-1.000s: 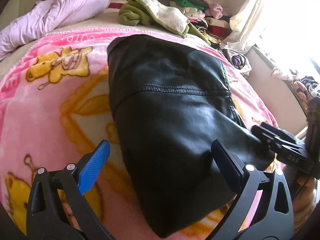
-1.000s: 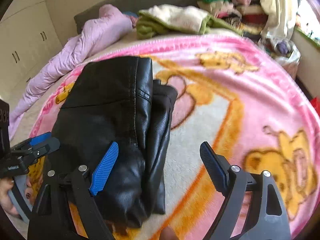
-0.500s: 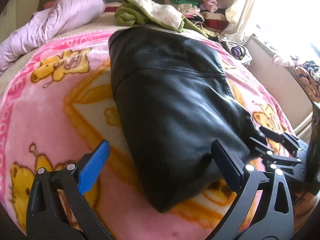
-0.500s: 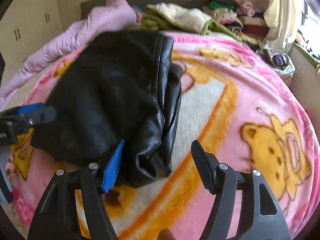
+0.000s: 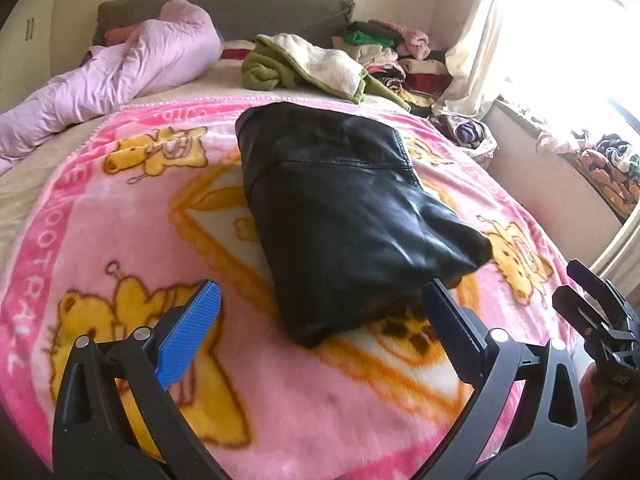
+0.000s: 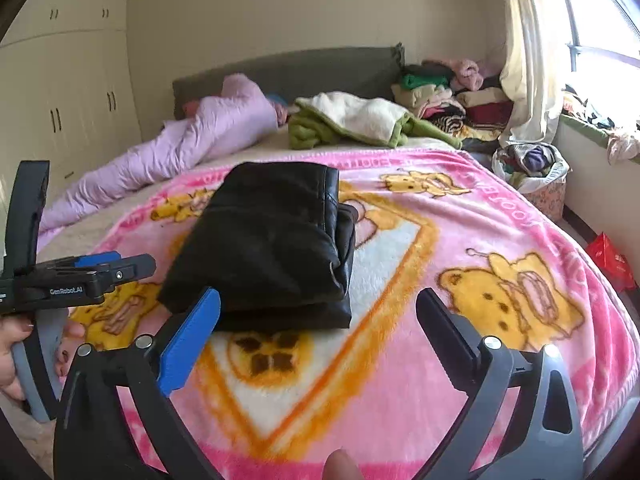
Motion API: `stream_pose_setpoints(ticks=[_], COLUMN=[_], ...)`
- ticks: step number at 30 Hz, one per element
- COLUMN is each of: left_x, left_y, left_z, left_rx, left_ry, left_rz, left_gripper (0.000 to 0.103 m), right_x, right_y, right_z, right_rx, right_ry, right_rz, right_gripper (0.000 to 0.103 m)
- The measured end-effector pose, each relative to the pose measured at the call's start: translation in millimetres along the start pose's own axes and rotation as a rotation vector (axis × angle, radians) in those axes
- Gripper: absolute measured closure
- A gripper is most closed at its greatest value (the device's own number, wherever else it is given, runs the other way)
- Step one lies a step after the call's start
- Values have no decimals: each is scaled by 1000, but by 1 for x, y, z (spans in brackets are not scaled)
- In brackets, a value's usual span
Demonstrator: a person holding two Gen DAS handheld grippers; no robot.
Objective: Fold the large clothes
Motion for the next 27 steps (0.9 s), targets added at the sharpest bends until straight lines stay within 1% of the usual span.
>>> stream_pose_setpoints(ticks=[3, 6, 11, 15, 20, 23, 27], left_x=[-11, -24, -46, -59, -66, -66, -66], left_y=[-14, -24, -30, -33, -33, -34, -35], left_z=[-1, -2, -1, 1, 5, 6, 6], left_rx=[-3, -3, 9, 25, 74, 68, 65], left_ry=[-13, -22, -30, -31, -21, -26, -26], left_rz=[-22, -32, -30, -40, -44, -51, -56], left_gripper=[9, 9, 9, 9, 9, 9, 9], right_x=[-8, -18, -36, -48, -54, -55, -53], right_y=[-11, -17, -22, -20, -18, -17, -17], right_z=[2, 6, 17, 22, 27, 27, 24], right_rx=[12, 13, -27, -31, -44, -38, -51], right_ry=[14, 13, -7, 0, -23, -19, -12], right_rz=[2, 26, 42, 66, 70, 78, 73], right_gripper=[4, 4, 4, 4, 4, 4, 4])
Point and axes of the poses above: each gripper's, at about its wrist camera, not at the fingertips, and y roughly the way its jaws point, z to its left, x to its top, the point moved 2 cm from there along y, roughly the way its jaws point, and after that the axes turned 12 degrees about -x, right-handed, at the moved point
